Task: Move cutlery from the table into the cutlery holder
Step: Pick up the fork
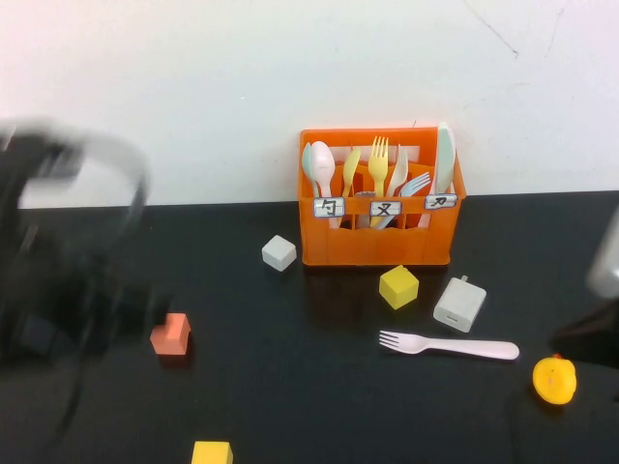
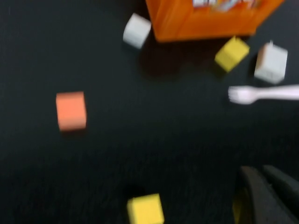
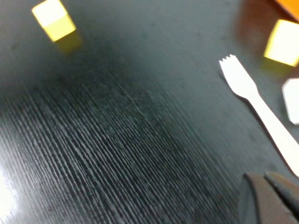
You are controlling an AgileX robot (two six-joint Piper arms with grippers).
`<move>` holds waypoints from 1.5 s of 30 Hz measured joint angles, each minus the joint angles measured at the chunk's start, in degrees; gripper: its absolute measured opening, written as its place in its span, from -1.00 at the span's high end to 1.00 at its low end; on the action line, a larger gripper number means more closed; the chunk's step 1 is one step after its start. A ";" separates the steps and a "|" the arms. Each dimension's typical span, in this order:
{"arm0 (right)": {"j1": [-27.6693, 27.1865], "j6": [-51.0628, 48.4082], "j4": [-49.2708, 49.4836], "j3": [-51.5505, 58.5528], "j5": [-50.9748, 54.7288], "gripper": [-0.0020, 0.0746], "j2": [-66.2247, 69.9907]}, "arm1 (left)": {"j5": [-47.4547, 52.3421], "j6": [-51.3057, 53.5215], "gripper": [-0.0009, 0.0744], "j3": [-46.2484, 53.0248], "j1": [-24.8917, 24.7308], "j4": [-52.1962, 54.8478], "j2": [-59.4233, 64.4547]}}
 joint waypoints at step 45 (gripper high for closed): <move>22.44 14.60 -43.63 -47.89 5.12 -0.04 60.53 | -15.31 -3.06 0.98 32.42 0.00 9.81 -21.14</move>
